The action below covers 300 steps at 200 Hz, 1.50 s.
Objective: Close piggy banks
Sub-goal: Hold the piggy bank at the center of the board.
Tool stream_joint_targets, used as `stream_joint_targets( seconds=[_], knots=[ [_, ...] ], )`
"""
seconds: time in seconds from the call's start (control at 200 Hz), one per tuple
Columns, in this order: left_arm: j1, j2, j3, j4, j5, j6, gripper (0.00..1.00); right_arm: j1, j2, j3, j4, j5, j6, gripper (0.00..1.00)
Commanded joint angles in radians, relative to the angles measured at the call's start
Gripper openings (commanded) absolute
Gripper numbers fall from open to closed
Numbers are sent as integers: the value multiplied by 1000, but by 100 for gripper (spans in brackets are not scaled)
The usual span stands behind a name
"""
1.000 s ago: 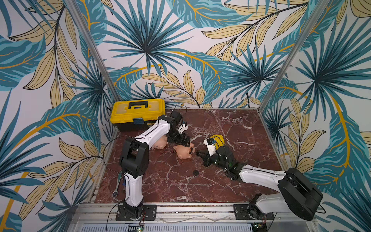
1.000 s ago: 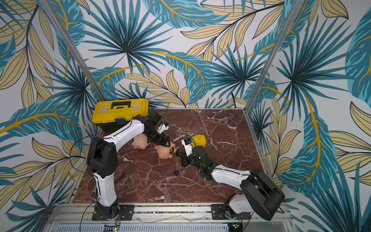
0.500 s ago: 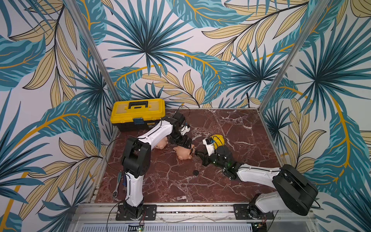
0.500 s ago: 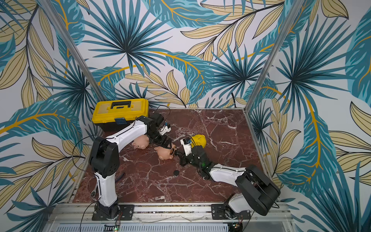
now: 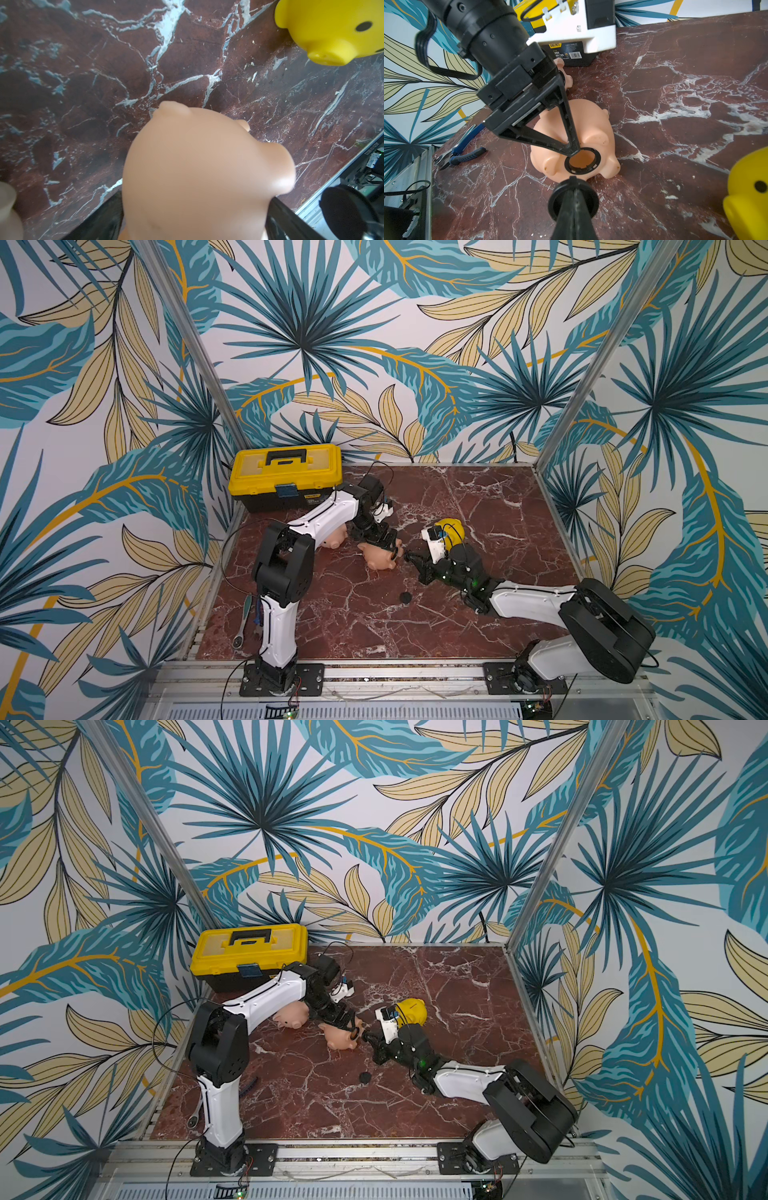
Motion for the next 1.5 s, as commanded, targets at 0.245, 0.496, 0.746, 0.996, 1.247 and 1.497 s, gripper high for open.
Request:
stream_joint_targets(
  seconds=[0.245,0.496,0.746,0.996,1.247,1.497],
  knots=[
    [-1,0,-62,-16,82,-21,89,-2,55,-32,89,12,-47,0],
    [1,4,-80,-11,87,-21,88,-2,159,-39,221,-12,-60,0],
    [2,11,-79,-12,99,-29,88,-3,246,-38,350,-24,-65,0],
    [6,16,-80,-13,120,-29,88,-2,327,-53,508,-23,-84,0],
    [12,20,-84,-13,137,-30,88,-3,378,-46,571,-28,-115,0],
    [14,20,-83,-13,140,-30,88,-2,399,-31,585,-39,-126,0]
  ],
)
